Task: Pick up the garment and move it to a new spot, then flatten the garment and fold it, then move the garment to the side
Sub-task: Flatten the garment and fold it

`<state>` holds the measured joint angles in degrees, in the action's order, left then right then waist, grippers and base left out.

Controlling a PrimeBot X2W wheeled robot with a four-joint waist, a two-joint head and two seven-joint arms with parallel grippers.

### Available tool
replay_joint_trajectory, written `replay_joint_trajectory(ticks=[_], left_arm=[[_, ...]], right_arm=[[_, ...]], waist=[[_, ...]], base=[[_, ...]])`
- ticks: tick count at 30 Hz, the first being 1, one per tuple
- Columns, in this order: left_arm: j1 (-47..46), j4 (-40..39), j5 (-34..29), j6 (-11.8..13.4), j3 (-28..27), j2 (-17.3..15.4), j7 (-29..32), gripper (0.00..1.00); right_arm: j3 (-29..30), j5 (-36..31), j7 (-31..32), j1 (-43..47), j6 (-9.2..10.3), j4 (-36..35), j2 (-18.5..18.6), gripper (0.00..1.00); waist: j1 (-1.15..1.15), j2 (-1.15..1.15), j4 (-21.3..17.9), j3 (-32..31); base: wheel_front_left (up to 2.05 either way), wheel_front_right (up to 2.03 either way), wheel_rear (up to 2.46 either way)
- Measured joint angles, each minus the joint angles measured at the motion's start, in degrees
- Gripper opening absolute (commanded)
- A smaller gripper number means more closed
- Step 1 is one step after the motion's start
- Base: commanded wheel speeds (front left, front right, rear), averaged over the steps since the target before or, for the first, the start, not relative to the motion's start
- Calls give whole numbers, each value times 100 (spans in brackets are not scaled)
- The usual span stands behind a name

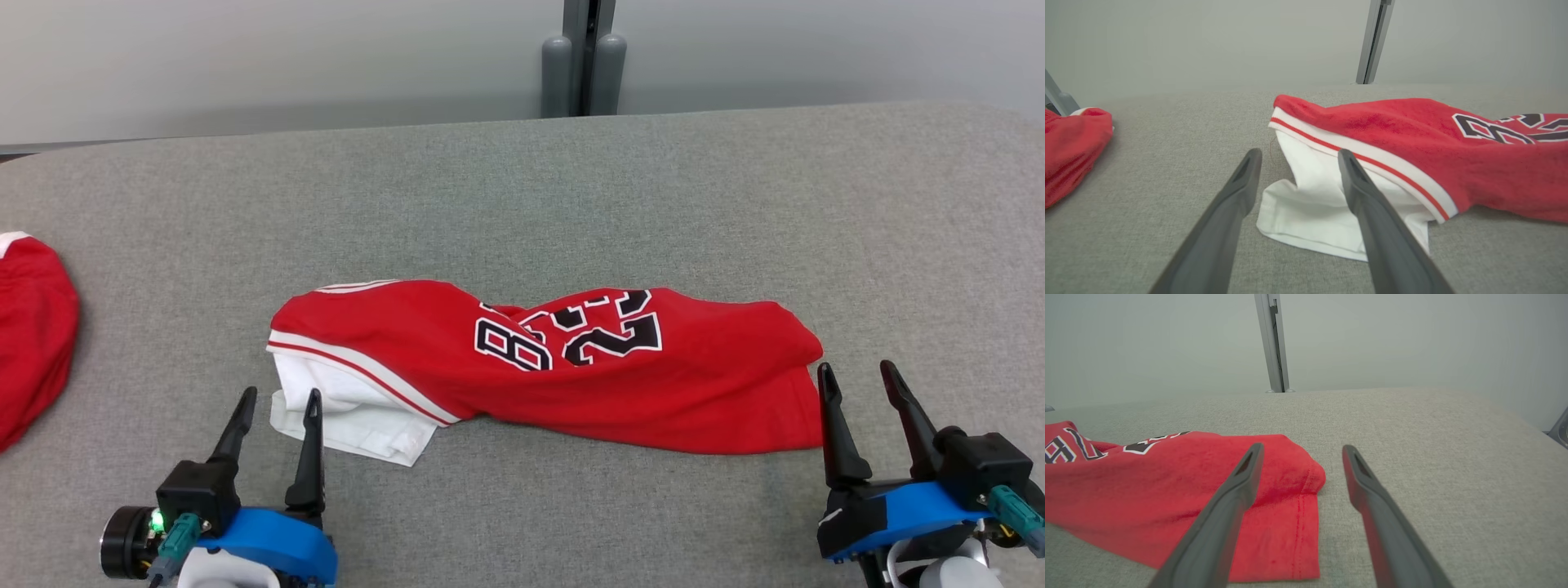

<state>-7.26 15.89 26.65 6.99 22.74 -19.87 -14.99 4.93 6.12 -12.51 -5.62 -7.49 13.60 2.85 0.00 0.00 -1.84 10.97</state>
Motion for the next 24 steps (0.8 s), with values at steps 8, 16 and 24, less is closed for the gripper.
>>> replay_joint_trajectory(ticks=[8,16,24], left_arm=[[-107,754,-48,-256,109,71,0,100],[-553,1702,8,-428,24,172,0,100],[-836,2605,111,-697,51,287,0,0]], right_arm=[[-10,-11,9,-16,0,-18,0,100],[-44,-45,35,-46,0,-2,0,100],[-29,-45,41,-61,0,13,0,100]], waist=[[0,0,-81,86],[0,0,-213,98],[0,0,-294,12]], base=[[0,0,0],[0,0,0],[0,0,0]])
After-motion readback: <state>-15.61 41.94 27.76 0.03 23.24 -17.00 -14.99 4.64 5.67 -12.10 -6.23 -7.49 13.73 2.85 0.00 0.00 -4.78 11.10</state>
